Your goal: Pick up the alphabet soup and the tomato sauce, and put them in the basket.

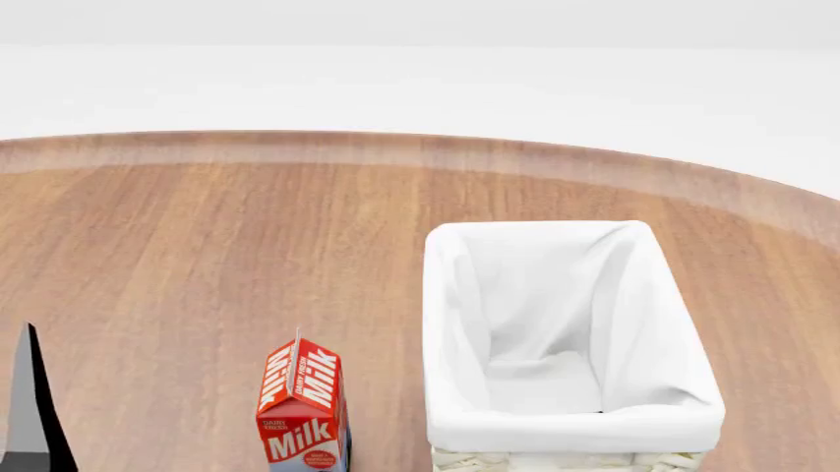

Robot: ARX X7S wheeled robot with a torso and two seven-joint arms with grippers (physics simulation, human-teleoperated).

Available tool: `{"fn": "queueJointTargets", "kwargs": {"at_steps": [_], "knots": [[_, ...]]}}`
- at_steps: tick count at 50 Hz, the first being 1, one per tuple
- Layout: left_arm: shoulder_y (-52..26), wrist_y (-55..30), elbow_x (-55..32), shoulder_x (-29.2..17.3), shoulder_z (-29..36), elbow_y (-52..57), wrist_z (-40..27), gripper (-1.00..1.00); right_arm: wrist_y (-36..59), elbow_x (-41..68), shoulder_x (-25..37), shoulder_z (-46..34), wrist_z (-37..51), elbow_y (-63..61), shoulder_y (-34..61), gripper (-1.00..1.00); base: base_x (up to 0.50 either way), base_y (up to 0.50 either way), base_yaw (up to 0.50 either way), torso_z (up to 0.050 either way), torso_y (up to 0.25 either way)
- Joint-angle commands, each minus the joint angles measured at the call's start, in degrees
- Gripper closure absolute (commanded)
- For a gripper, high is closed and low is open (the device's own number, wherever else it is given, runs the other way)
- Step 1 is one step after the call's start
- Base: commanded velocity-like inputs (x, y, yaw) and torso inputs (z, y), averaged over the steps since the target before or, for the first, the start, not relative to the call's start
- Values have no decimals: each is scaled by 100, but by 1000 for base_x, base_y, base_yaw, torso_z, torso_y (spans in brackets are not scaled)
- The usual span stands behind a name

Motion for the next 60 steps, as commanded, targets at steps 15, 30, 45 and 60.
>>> {"fn": "queueJointTargets", "kwargs": {"at_steps": [15,30,45,60], "knots": [[-10,4,-25,-59,67,-11,-84,-100,-560,50,-258,177,-566,988,-82,-100,0,0,0,0,0],[50,138,-96,-112,48,-109,-151,-100,-799,109,-518,280,-909,1616,-90,-100,0,0,0,0,0],[40,181,-126,-152,81,-193,-207,-100,-958,141,-787,330,-1150,2098,-131,-100,0,0,0,0,0],[20,139,-132,-186,133,-161,-244,-100,-906,236,-968,351,-1262,2319,-93,-100,0,0,0,0,0]]}}
